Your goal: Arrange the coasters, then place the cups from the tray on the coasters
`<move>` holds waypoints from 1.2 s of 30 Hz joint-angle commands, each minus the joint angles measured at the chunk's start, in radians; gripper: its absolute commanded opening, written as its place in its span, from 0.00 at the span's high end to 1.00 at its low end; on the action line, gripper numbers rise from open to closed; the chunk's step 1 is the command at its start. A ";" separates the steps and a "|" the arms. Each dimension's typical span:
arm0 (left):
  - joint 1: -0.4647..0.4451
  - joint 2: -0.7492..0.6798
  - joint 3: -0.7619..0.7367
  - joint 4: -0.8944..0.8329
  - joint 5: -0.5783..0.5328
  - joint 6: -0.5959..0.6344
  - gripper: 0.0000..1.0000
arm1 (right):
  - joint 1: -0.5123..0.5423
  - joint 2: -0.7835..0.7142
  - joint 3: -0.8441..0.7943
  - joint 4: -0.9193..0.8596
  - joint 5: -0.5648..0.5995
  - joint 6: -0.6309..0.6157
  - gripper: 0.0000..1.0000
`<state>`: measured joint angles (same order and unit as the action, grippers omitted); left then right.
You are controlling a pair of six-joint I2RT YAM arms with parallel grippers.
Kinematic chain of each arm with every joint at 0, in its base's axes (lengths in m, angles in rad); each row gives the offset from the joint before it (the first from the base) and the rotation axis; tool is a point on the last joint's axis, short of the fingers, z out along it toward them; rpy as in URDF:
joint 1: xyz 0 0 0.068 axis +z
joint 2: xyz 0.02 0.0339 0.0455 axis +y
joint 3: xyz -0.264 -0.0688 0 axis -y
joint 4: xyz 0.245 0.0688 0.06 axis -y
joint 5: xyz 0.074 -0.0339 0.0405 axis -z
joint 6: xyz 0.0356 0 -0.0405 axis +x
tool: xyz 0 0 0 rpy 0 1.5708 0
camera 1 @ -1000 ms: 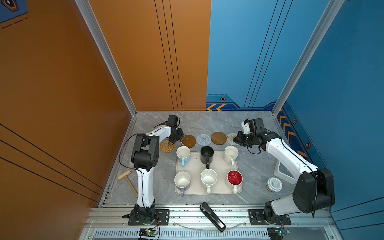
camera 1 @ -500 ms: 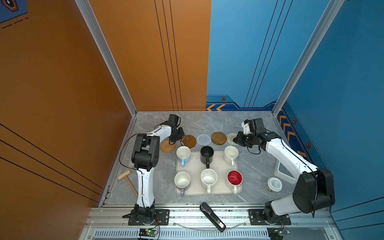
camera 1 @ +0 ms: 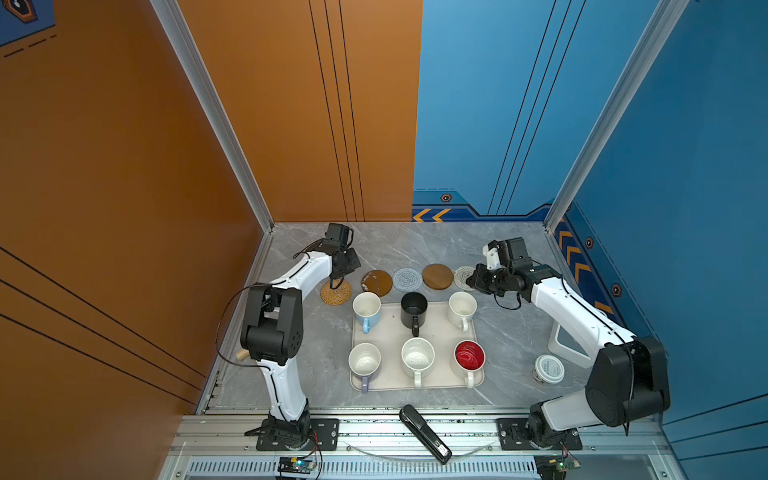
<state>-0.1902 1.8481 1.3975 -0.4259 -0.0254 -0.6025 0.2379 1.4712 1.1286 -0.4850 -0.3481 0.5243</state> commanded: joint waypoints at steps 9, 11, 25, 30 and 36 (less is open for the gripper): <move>-0.005 -0.185 -0.227 -0.160 -0.191 0.002 1.00 | 0.036 -0.032 -0.009 0.034 -0.017 0.025 0.97; -0.003 -0.177 -0.242 -0.158 -0.206 -0.005 1.00 | 0.043 -0.025 -0.007 0.037 -0.017 0.025 0.97; 0.029 0.014 -0.119 -0.137 -0.206 -0.005 1.00 | 0.055 -0.020 -0.007 0.033 -0.002 0.026 0.97; 0.044 0.060 -0.083 -0.105 -0.178 -0.003 1.00 | 0.052 -0.009 -0.008 0.035 -0.003 0.021 0.97; 0.041 0.123 -0.044 -0.103 -0.148 -0.013 1.00 | 0.050 0.015 -0.003 0.042 -0.011 0.019 0.97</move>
<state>-0.1497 1.9366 1.3254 -0.5297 -0.2070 -0.6037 0.2882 1.4651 1.1278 -0.4576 -0.3489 0.5404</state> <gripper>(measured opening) 0.045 0.047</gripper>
